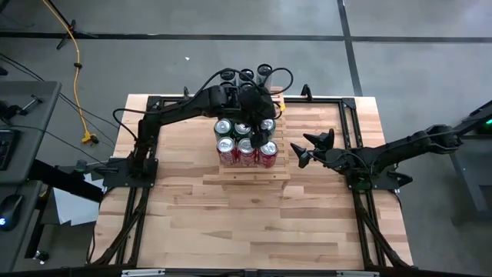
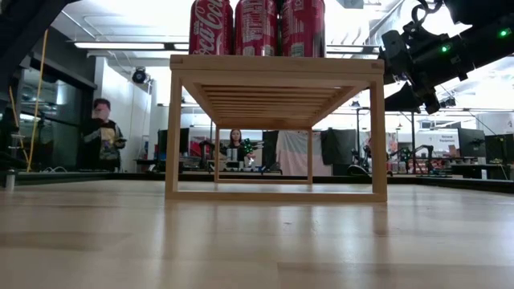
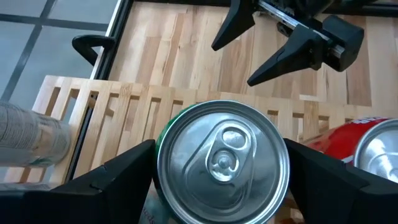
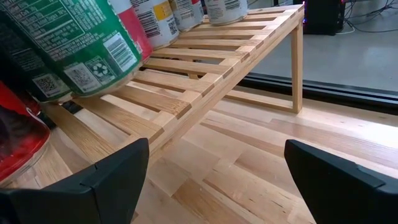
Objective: Place canned beverage on shelf
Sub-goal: Put the top green soda can aligned with the other green soda cans on the shelf, then return to Home Position
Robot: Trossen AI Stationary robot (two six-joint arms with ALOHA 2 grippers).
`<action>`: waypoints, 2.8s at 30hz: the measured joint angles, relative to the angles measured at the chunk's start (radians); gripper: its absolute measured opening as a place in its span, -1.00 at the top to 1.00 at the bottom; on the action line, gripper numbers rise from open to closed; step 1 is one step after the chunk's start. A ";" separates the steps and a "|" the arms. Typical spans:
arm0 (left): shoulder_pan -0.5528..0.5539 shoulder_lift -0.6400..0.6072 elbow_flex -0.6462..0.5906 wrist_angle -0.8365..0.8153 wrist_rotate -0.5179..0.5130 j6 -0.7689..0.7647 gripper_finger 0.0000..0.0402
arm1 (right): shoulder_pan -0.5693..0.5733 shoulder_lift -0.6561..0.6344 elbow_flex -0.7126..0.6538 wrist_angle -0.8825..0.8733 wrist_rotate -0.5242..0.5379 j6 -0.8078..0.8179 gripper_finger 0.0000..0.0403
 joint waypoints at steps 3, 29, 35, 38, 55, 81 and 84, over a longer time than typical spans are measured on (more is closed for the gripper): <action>0.000 0.000 0.000 -0.001 0.000 0.001 -0.61 | 0.000 0.000 0.000 0.000 0.000 0.002 -0.79; 0.000 -0.174 0.020 0.068 -0.125 0.005 -0.97 | 0.000 0.000 -0.001 -0.006 0.014 -0.001 -0.79; -0.026 -0.307 0.015 0.002 -0.128 -0.050 -0.97 | 0.000 0.000 -0.001 -0.008 0.020 0.000 -0.79; -0.070 -0.380 -0.043 -0.006 -0.164 -0.069 -0.97 | 0.000 0.000 -0.001 -0.007 0.020 -0.001 -0.79; -0.394 -1.183 -1.272 0.640 -0.569 -0.164 -0.97 | 0.016 0.000 -0.001 0.073 0.022 -0.093 -0.79; -0.607 -1.580 -1.867 1.050 -0.512 -0.259 -0.96 | 0.319 0.388 0.803 -0.250 0.137 -0.571 0.88; -0.607 -1.572 -1.867 1.050 -0.519 -0.262 -0.96 | 0.275 0.509 0.997 -0.542 0.144 -0.451 0.97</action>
